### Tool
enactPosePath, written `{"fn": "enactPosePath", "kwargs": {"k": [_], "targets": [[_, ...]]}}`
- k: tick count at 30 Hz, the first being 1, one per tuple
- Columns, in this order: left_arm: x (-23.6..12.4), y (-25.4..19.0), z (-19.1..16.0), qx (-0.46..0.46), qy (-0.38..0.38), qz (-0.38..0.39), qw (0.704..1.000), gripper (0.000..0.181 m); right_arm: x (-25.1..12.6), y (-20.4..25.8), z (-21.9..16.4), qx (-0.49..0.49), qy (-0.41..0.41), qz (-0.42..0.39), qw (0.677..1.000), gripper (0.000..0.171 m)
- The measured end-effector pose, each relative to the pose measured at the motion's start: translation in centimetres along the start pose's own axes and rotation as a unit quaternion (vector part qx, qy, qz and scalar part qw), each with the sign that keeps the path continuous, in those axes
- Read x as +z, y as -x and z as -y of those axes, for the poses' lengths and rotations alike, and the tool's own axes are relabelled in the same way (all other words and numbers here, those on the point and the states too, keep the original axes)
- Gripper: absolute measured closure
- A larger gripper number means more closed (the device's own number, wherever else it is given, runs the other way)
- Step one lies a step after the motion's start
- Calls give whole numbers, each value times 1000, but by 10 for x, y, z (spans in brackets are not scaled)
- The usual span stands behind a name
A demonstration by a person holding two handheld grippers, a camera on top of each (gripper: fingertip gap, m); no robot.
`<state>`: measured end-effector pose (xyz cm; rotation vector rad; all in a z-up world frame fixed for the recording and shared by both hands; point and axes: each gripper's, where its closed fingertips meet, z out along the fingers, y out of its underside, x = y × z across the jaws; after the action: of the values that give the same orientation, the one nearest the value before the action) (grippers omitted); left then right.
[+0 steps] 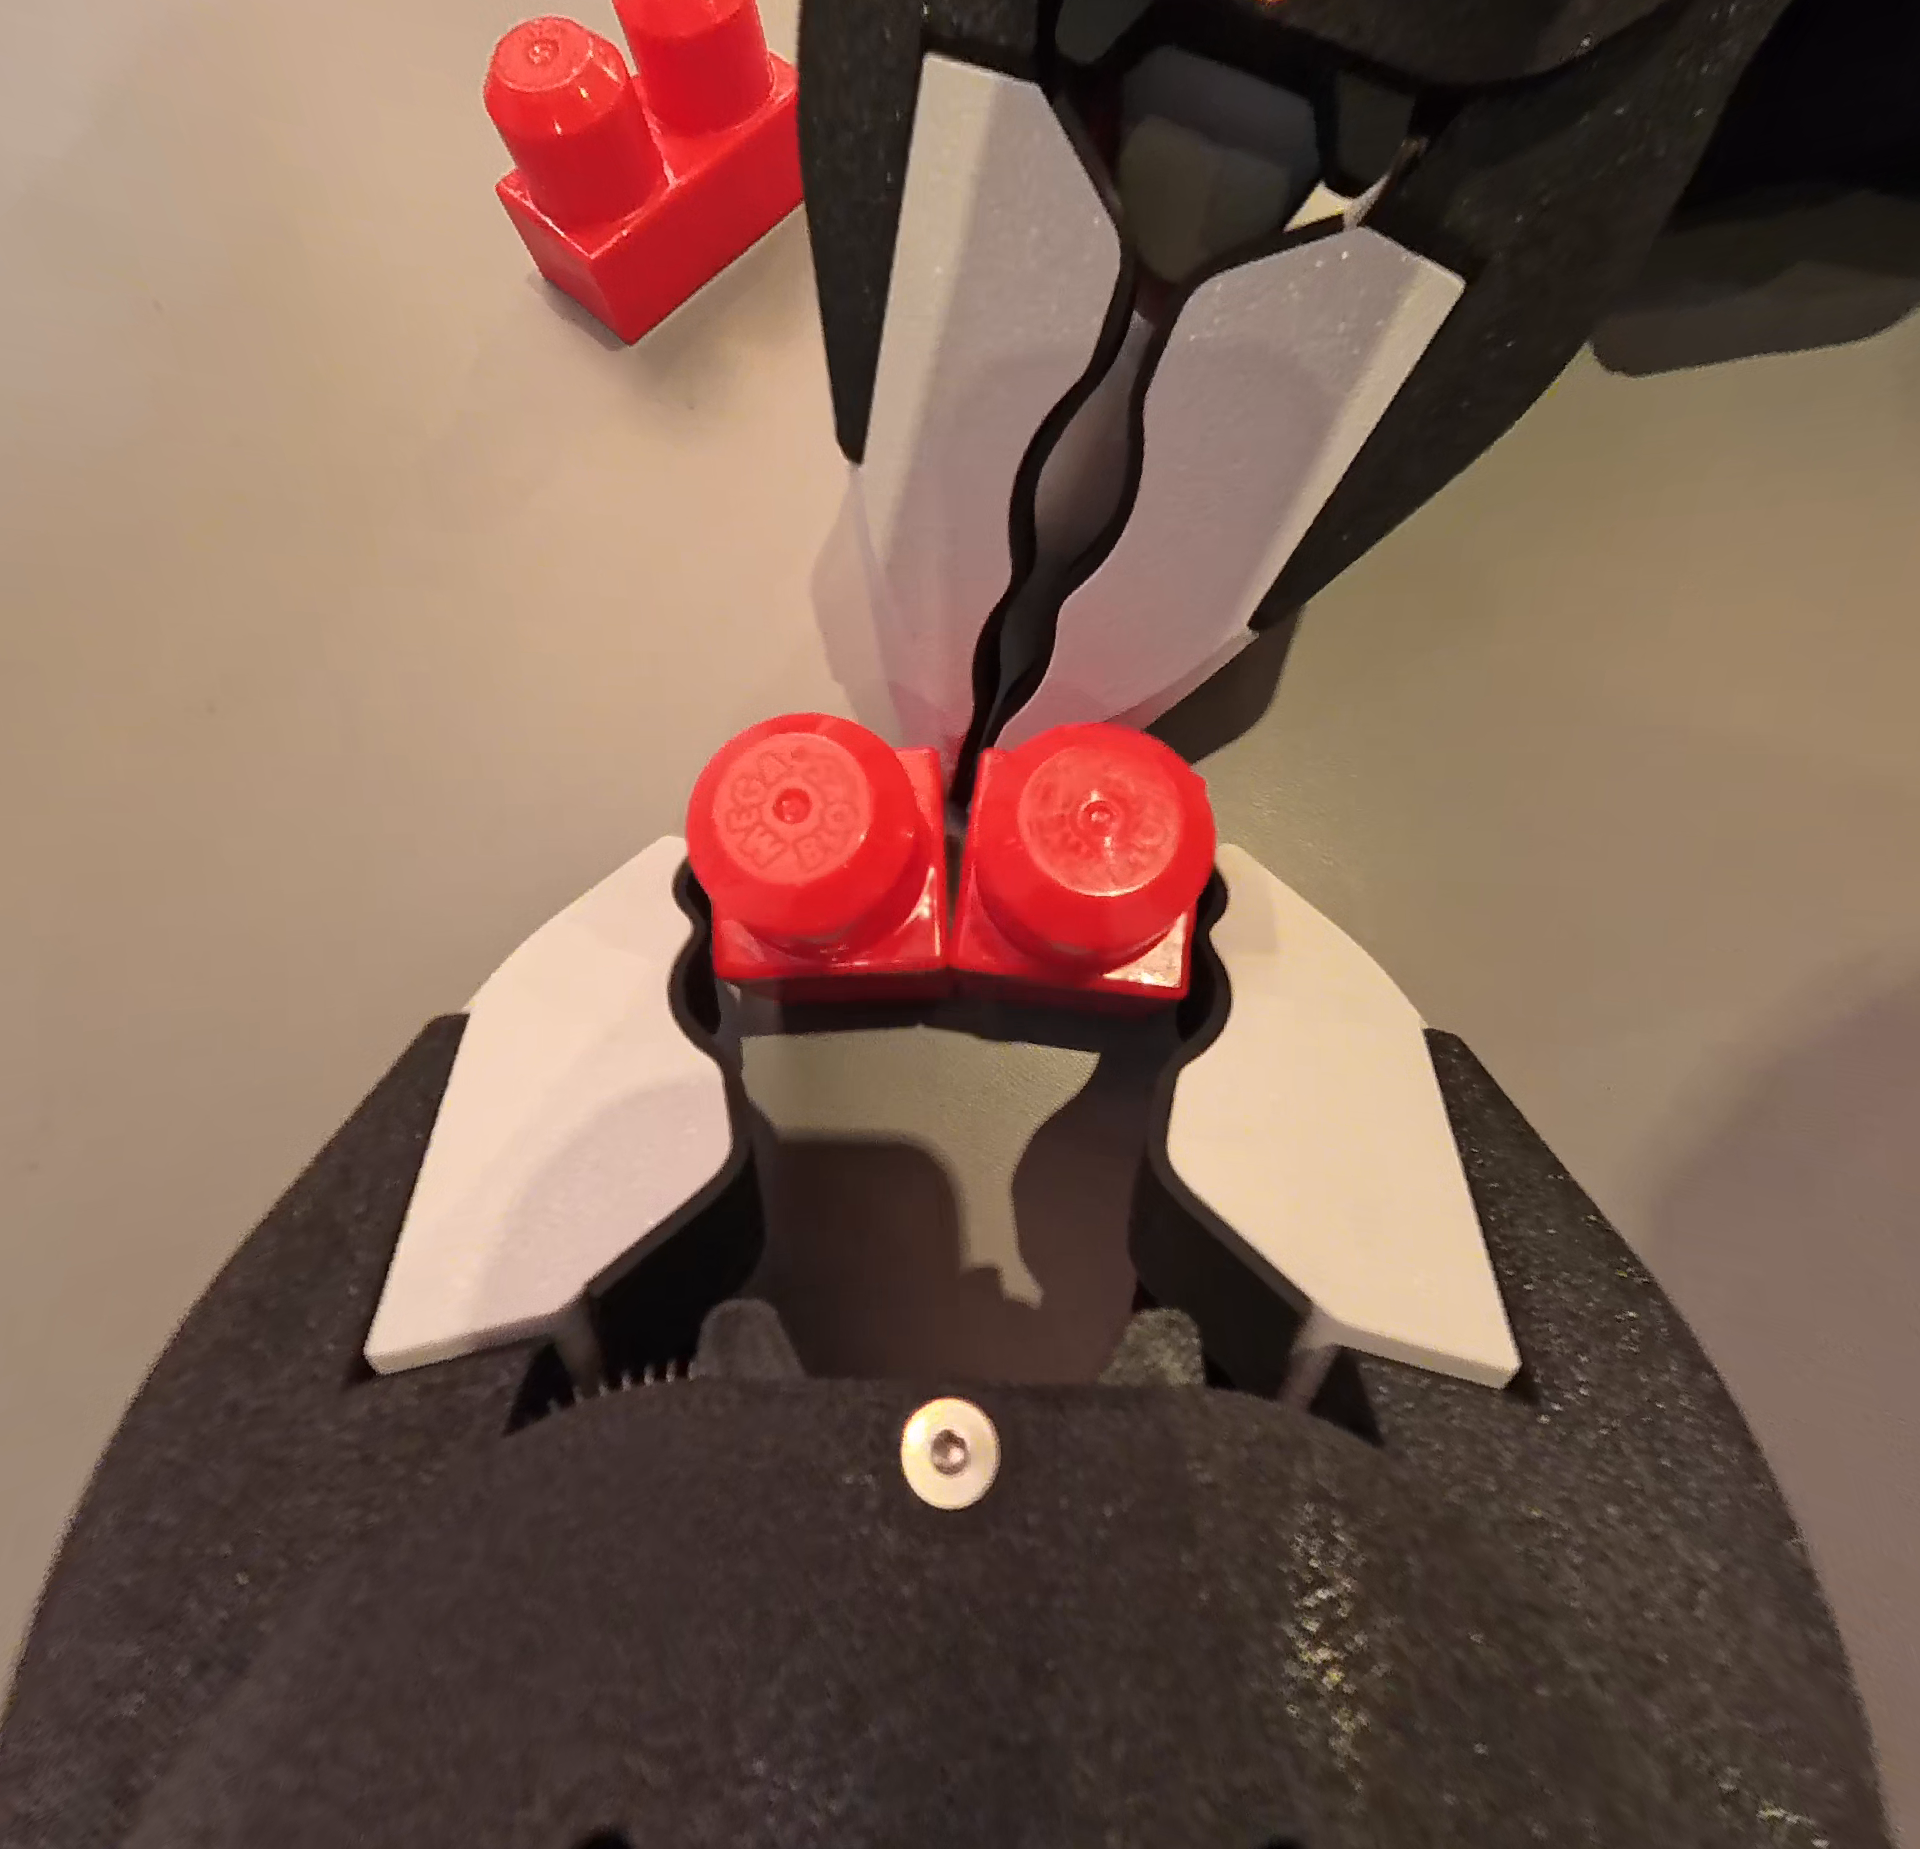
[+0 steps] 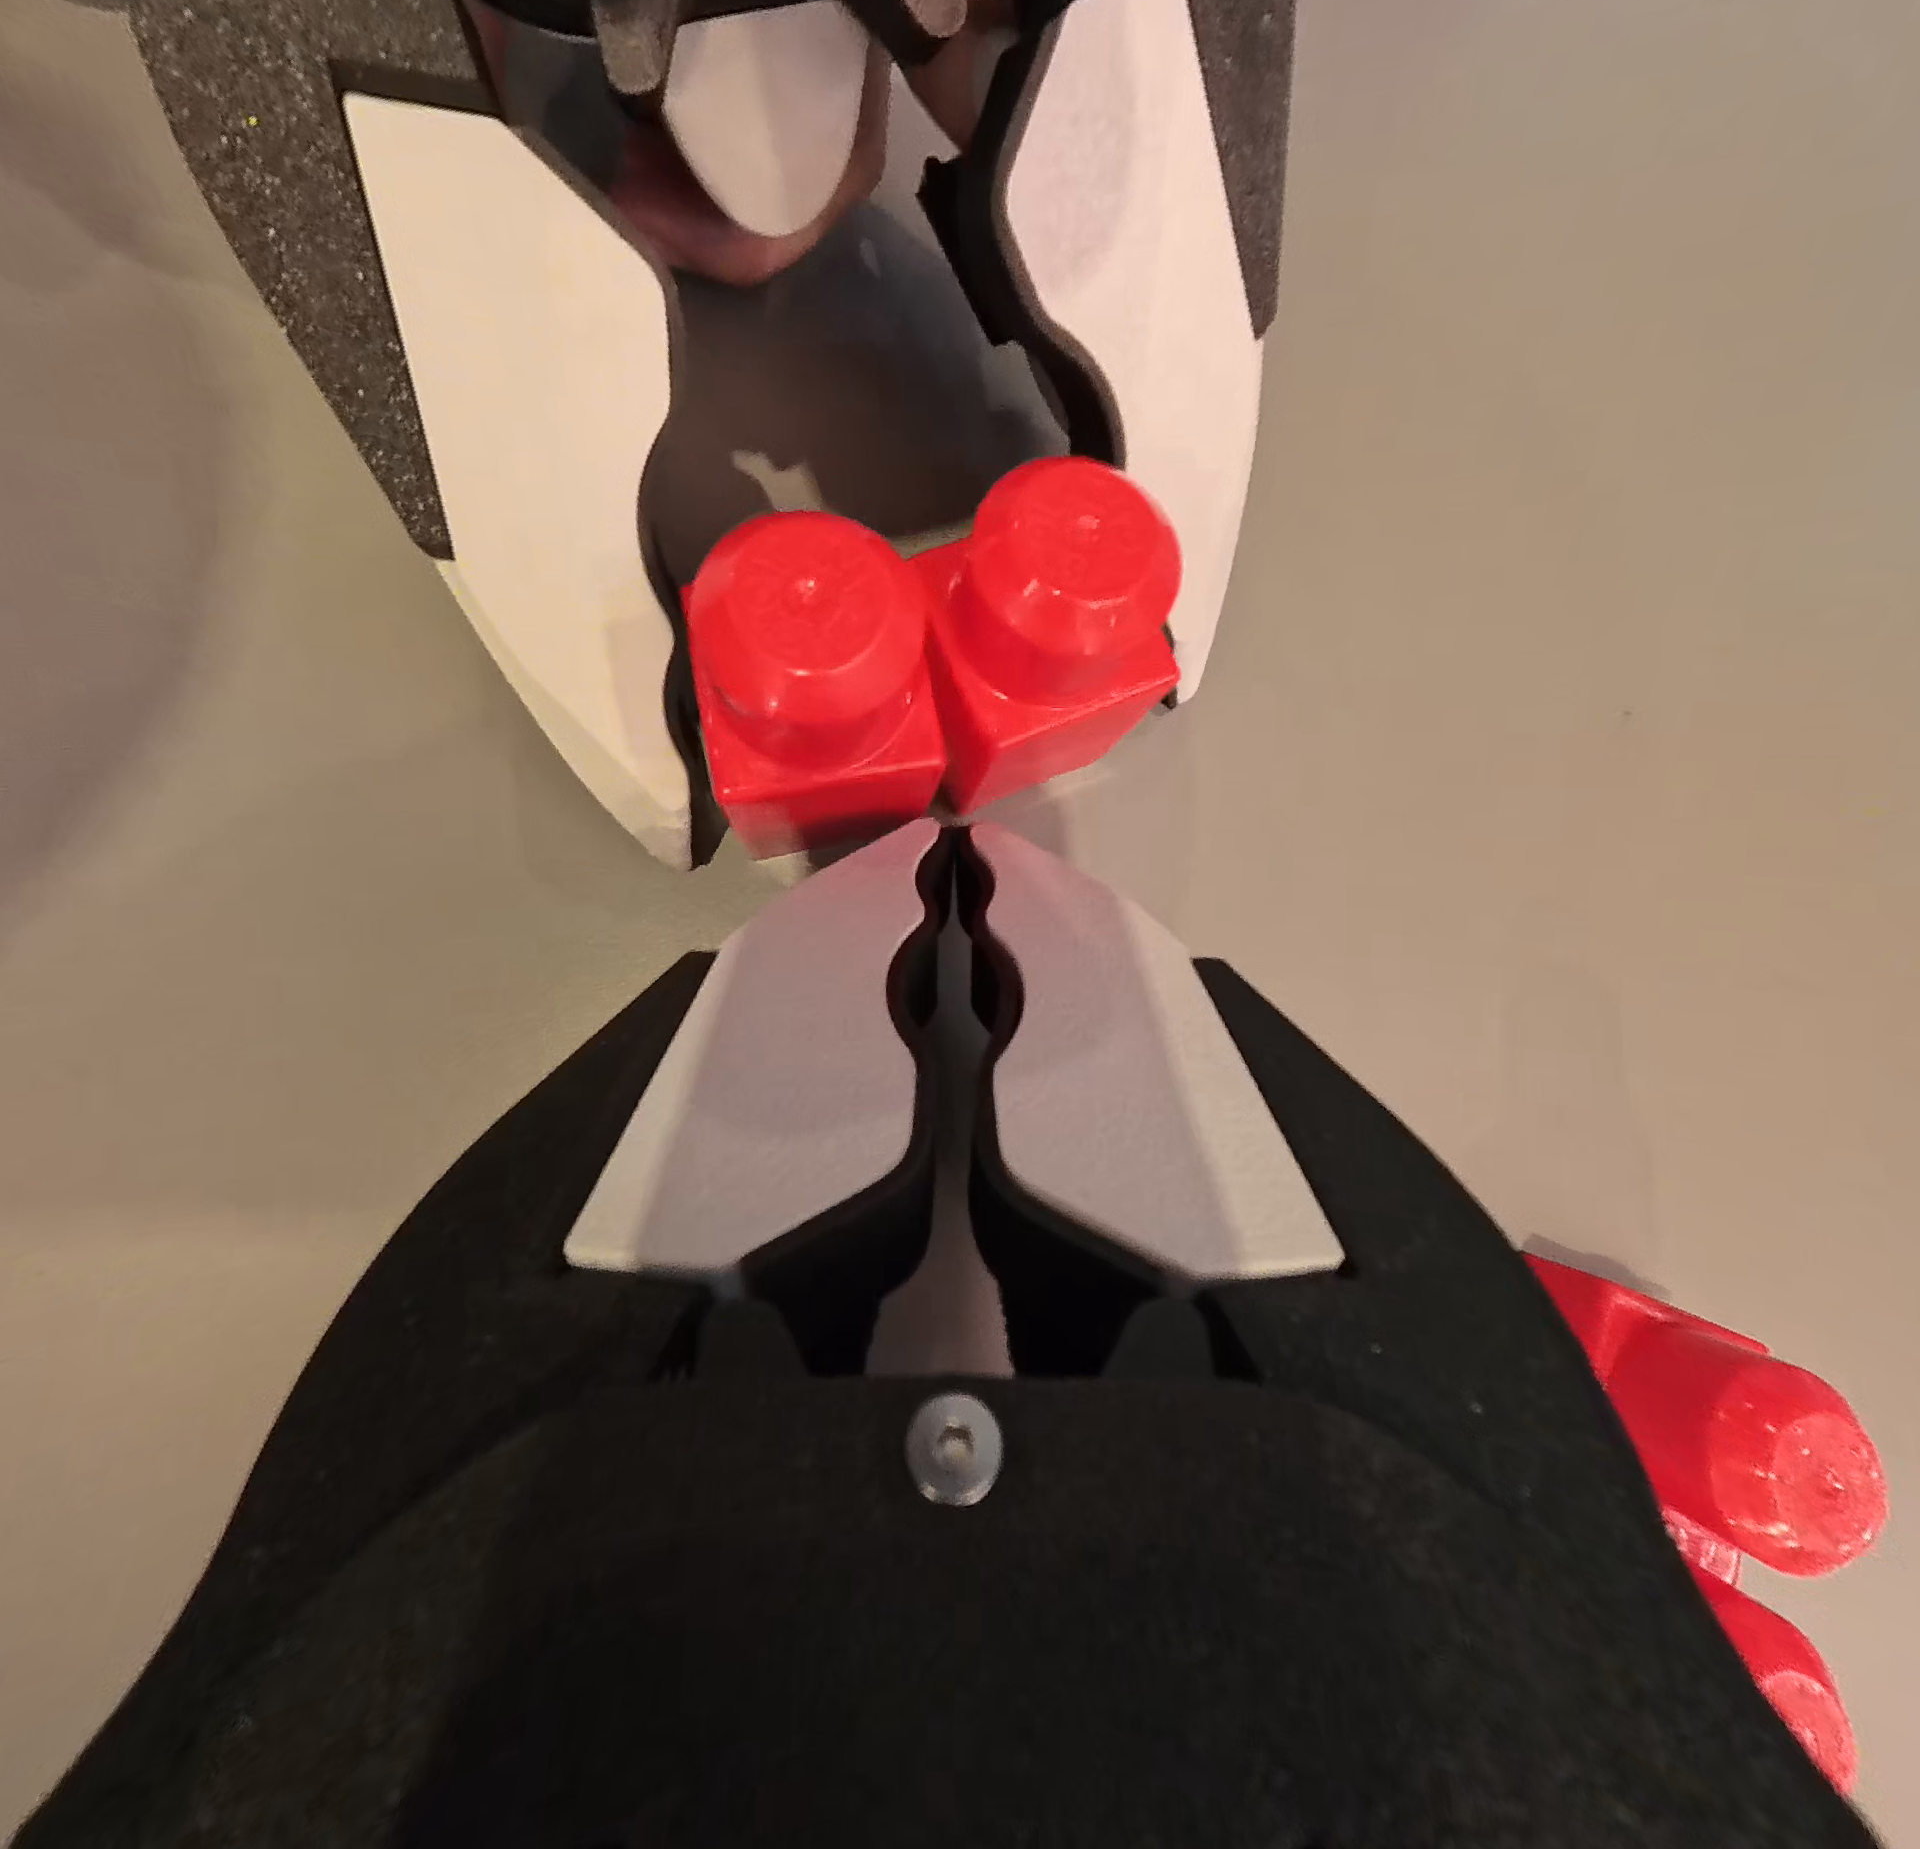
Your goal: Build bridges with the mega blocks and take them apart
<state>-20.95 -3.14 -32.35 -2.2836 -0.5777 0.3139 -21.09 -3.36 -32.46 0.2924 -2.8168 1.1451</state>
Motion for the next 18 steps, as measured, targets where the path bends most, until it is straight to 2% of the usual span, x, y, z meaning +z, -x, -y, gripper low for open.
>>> {"fn": "enactPosePath", "kwargs": {"k": [10, 12, 18], "targets": [[0, -1, -1, -1, 3, -6, 1000, 94, -2, -7, 0, 4, -3, -13, 1000, 171], [1, 2, -2, -11, 9, -4, 1000, 83, -2, -11, 1, 1, -1, -23, 1000, 171], [4, 1, -1, -13, 16, -8, 1000, 73, -1, -18, 4, -1, -6, -39, 999, 171]]}}
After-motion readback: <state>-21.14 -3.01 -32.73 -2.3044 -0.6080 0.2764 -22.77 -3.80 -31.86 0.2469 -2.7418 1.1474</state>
